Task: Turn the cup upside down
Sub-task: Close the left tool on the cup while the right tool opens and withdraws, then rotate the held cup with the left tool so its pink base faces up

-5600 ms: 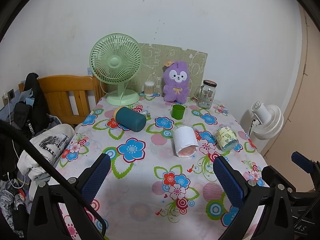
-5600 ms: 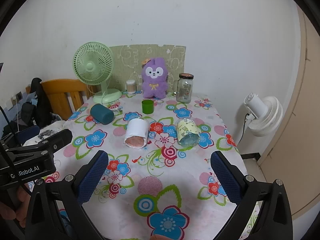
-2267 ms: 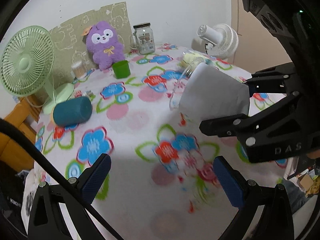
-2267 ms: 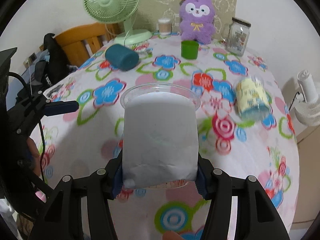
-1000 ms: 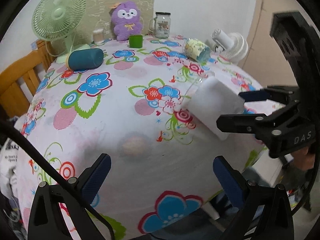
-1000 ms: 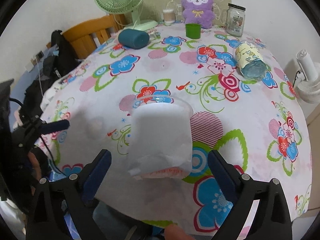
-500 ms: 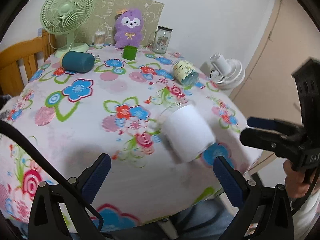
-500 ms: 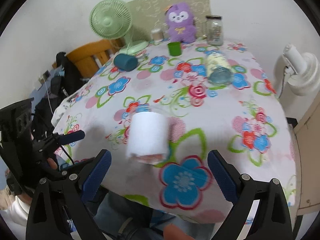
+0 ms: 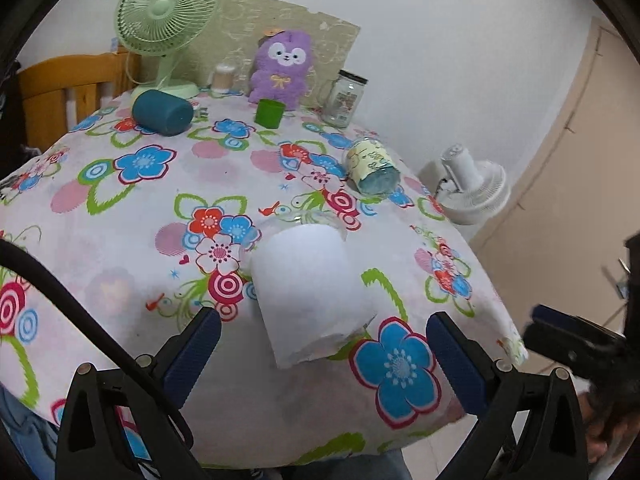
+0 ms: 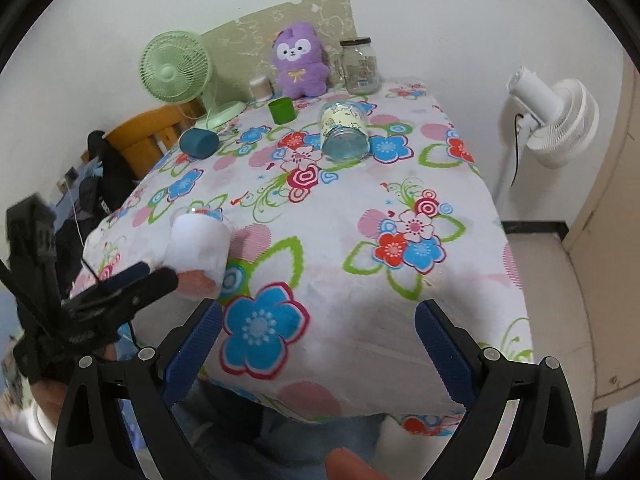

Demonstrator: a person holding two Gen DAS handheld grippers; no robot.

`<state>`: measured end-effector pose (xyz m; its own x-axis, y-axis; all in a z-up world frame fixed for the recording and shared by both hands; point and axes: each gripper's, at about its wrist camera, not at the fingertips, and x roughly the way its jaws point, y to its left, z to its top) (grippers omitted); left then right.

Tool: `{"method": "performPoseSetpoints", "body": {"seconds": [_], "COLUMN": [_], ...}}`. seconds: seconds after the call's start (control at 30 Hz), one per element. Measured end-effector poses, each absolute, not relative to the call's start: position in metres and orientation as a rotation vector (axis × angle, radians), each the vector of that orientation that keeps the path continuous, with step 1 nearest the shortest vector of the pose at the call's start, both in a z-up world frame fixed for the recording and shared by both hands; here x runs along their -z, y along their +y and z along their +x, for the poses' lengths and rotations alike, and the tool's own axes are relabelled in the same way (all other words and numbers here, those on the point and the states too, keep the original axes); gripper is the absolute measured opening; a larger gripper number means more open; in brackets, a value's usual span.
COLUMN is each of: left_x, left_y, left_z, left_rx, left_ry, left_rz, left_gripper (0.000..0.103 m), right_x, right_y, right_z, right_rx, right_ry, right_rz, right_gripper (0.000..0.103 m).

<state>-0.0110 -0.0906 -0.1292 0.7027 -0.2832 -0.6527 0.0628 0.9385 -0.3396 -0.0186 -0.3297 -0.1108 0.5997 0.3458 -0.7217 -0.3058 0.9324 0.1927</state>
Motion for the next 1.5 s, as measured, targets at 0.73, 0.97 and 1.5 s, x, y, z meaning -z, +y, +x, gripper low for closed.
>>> {"method": "performPoseSetpoints", "body": {"seconds": [0.73,0.97,1.5], "left_x": [0.162,0.164,0.14], "left_y": [-0.111,-0.107,-0.077], "left_z": [0.005,0.008,0.012], "left_rx": [-0.044,-0.049,0.038], "left_ry": [0.839,0.859,0.974], "left_rz": [-0.261,-0.235,-0.204], "left_gripper": [0.092,0.063,0.058], "right_x": [0.133,0.134,0.138], "right_y": [-0.351,-0.351,-0.339], "right_z": [-0.053,-0.055,-0.051], "right_rx": [-0.576,-0.594,-0.642], "right_ry": [0.816,0.808,0.815], "right_rz": [0.018,0.023,0.015], "right_gripper": [0.098,0.098,0.098]}}
